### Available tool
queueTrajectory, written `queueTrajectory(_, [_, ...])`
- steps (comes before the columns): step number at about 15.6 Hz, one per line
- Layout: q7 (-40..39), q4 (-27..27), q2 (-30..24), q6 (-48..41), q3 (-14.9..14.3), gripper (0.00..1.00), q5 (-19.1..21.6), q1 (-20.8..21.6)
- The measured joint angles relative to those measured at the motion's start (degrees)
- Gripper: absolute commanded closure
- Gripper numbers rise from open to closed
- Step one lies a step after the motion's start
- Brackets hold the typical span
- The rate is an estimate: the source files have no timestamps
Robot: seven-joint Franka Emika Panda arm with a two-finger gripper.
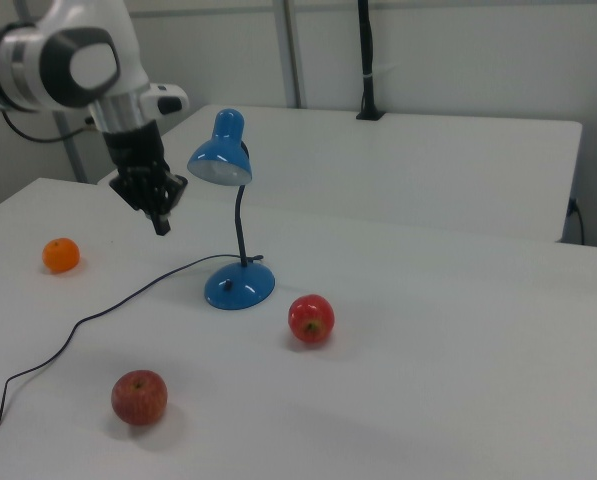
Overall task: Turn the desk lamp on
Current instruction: 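Move the gripper down toward the switch on the blue lamp base, then press down on the lamp base switch with the gripper fingers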
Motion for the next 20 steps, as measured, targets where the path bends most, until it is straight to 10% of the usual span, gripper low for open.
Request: queueTrajectory(20, [2.07,-10.66,13.8,39.7,-0.04,1.0,0.0,0.87])
